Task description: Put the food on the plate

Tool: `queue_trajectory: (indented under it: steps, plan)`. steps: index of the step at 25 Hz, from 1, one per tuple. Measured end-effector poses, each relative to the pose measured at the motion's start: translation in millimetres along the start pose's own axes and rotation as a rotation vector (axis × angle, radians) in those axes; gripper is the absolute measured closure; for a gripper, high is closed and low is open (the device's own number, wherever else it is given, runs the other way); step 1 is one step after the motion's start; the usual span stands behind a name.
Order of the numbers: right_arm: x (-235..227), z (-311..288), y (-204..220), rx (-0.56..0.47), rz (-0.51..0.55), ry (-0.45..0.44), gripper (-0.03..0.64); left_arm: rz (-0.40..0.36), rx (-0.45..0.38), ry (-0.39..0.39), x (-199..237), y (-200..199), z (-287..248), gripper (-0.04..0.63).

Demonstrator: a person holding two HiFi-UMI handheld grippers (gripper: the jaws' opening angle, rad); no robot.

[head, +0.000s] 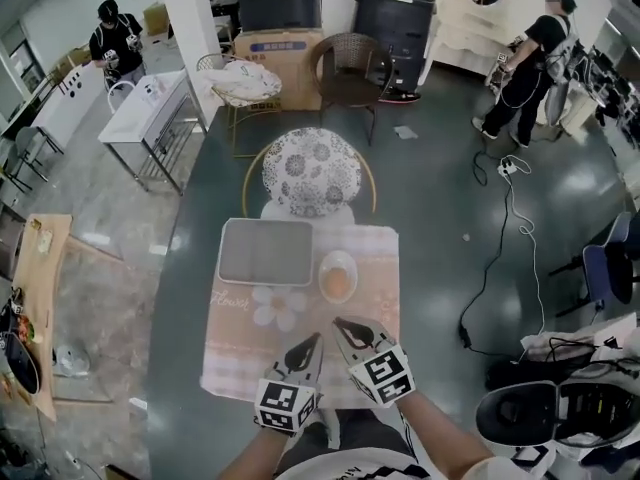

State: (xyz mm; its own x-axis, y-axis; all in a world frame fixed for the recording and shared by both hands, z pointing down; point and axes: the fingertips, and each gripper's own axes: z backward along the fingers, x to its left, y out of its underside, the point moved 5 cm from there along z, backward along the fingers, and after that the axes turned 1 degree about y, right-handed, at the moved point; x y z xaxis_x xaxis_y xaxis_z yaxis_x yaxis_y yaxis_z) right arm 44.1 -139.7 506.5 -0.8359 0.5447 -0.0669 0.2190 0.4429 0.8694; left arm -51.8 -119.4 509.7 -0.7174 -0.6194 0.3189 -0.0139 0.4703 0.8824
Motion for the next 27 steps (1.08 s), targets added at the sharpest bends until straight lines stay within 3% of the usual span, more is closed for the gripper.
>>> queue_trajectory:
  steps: [4,11,15,27]
  plan:
    - [37,27,-9,-0.045,-0.016,0.018,0.600,0.015,-0.016,0.023,-15,-9,38,0.596]
    - [83,59,-18,-0.113,-0.023,0.035,0.601,-0.031,-0.095,0.053,-36,-21,88,0.596]
    - [96,81,-9,-0.125,-0.051,0.082,0.601,-0.036,-0.076,0.094,-50,-9,99,0.596]
    - [128,106,-3,-0.131,-0.057,0.095,0.601,-0.045,-0.080,0.112,-61,-1,126,0.596]
